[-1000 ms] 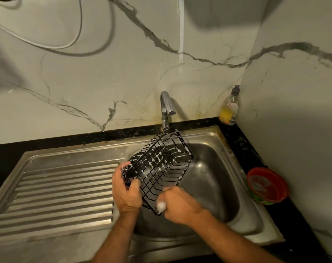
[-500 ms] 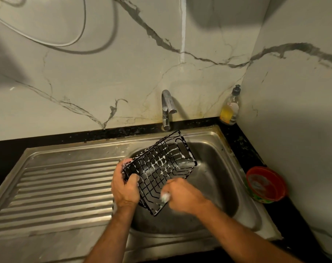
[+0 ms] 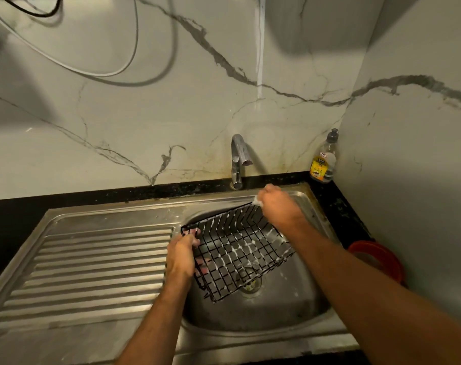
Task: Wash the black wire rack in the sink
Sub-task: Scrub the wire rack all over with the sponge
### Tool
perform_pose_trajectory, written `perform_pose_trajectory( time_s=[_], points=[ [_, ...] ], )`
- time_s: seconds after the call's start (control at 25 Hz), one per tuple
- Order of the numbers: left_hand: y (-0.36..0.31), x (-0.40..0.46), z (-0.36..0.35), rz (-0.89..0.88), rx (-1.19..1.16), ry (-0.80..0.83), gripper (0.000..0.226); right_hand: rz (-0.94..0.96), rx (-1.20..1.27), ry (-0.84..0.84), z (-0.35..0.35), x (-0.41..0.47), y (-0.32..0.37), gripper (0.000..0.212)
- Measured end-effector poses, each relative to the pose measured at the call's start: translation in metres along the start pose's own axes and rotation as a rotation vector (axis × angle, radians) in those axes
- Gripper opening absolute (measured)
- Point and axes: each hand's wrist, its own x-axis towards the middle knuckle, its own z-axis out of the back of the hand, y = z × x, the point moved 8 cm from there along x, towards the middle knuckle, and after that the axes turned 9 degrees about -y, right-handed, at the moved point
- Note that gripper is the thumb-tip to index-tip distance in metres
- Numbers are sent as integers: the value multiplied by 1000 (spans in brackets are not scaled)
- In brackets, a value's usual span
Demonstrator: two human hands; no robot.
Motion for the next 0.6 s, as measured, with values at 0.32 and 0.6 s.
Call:
perform_pose_trajectory(
  time_s=[0.32, 0.6],
  points=[
    [-8, -6, -9, 31, -115, 14, 38, -363, 743, -107, -6, -22, 73, 9],
    [-38, -9, -12, -160, 1, 26, 52, -709, 1243, 159, -18, -34, 124, 11]
  ],
)
